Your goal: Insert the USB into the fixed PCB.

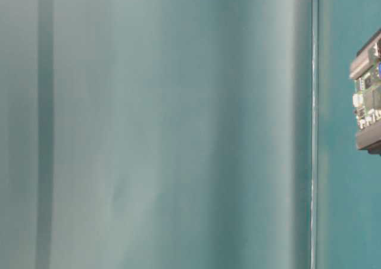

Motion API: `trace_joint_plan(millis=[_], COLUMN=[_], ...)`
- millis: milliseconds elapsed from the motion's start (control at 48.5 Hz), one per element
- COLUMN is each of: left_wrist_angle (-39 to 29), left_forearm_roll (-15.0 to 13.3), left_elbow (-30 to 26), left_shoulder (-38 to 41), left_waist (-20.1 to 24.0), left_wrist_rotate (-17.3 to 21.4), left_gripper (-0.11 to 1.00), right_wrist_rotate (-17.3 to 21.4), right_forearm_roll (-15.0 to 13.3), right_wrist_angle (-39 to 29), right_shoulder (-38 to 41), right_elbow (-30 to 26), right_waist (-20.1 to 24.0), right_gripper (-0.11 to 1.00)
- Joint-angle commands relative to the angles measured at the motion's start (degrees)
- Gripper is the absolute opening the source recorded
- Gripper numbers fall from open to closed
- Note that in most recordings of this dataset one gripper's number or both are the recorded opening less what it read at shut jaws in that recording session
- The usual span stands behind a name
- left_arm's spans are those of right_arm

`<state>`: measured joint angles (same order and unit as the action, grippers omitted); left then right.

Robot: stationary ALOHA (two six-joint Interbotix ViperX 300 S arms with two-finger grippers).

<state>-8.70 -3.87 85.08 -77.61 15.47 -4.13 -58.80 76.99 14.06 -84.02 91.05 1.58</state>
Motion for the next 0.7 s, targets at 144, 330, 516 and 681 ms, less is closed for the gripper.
trace_joint_plan(millis=[144, 330, 516, 681], left_wrist_angle=[0.26, 0.26, 0.26, 0.26], left_forearm_roll=[0.18, 0.18, 0.18, 0.18], left_elbow=[-1.58, -1.58, -1.58, -1.58], left_shoulder=[0.44, 0.44, 0.44, 0.44], left_waist=[-0.18, -0.09, -0.09, -0.18], left_wrist_rotate=[-0.09, -0.09, -0.09, -0.09], left_gripper=[0.35, 0.35, 0.35, 0.35], right_wrist_rotate=[-0.09, 0.0, 0.0, -0.18], right_forearm_roll=[-3.78, -5.71, -5.71, -6.06], right_wrist_angle=[-1.14, -1.49, -1.93, -2.55], right_shoulder=[0.62, 0.88, 0.88, 0.88], right_elbow=[0.09, 0.26, 0.97, 0.62], right_waist=[-0.26, -0.26, -0.26, -0.26], right_gripper=[0.84, 0.84, 0.84, 0.84])
